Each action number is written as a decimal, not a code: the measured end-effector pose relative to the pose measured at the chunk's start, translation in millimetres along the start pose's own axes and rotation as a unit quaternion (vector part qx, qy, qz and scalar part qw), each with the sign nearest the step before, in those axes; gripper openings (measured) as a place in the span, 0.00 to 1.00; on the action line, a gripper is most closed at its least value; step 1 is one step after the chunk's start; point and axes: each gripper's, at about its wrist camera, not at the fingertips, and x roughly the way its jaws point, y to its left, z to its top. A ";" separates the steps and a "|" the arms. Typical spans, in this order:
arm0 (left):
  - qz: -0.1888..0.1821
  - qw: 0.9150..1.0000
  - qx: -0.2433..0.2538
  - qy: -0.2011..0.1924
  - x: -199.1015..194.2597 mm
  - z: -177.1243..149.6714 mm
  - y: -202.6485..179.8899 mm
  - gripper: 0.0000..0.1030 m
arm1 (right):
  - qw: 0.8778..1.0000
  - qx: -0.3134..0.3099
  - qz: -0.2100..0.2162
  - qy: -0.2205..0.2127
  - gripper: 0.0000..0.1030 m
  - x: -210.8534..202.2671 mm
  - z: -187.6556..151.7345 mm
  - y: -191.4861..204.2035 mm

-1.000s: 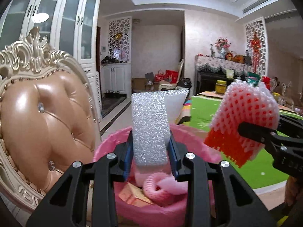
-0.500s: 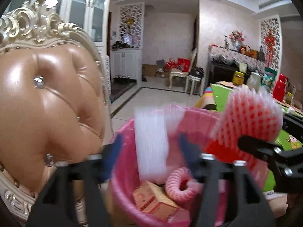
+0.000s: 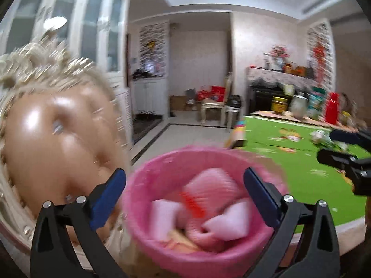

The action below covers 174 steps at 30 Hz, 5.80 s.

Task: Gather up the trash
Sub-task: 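Open both tools to drop the foam block and net into the basket, then move both open tools back over the table, then grasp the white plastic bag with the right tool while the left tool grasps the green cloth, then carry the green cloth and white plastic bag over the pink wastebasket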

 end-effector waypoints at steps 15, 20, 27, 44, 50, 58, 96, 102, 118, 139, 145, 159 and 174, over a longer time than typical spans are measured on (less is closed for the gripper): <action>-0.186 0.979 0.071 0.053 65.9 47.4 -270.3 0.95 | 0.967 0.129 -0.214 0.046 0.74 -92.5 -93.3 -239.5; -0.201 0.976 0.042 0.076 107.2 62.7 -345.5 0.95 | 0.953 0.169 -0.247 0.056 0.74 -96.1 -108.8 -301.9; -0.188 0.977 0.031 0.094 168.8 72.5 -412.2 0.95 | 0.933 0.226 -0.269 0.075 0.74 -72.3 -121.2 -359.6; -0.200 0.973 0.001 0.117 240.4 61.3 -400.1 0.95 | 0.906 0.301 -0.280 0.104 0.78 29.9 -114.1 -431.6; -0.187 0.976 0.018 0.113 239.1 61.6 -403.2 0.95 | 0.895 0.312 -0.292 0.129 0.78 62.2 -113.4 -448.7; -0.176 0.976 0.028 0.124 242.4 61.4 -403.2 0.95 | 0.887 0.305 -0.313 0.150 0.80 84.2 -106.4 -457.4; -0.239 0.959 0.077 0.132 216.1 51.8 -426.1 0.95 | 0.881 0.342 -0.321 0.059 0.33 -35.4 -137.8 -379.6; -0.223 0.955 0.112 0.160 219.6 46.4 -451.3 0.72 | 0.854 0.405 -0.320 0.056 0.33 -44.8 -155.0 -398.7; -0.208 0.936 0.124 0.255 311.5 51.9 -522.1 0.56 | 0.850 0.424 -0.307 0.059 0.33 -42.0 -160.4 -404.9; -0.234 0.956 0.105 0.142 167.0 52.9 -428.4 0.29 | 0.867 0.399 -0.293 0.056 0.33 -36.5 -153.8 -401.0; -0.213 0.969 0.080 0.099 137.4 41.8 -401.1 0.30 | 0.883 0.360 -0.294 0.059 0.33 -30.8 -141.8 -388.7; -0.193 0.975 0.074 0.085 151.5 39.8 -381.7 0.30 | 0.923 0.274 -0.255 0.088 0.33 -12.0 -125.0 -366.7; -0.185 0.977 0.046 0.090 157.9 41.0 -373.1 0.30 | 0.947 0.169 -0.255 0.093 0.33 -1.3 -109.8 -329.3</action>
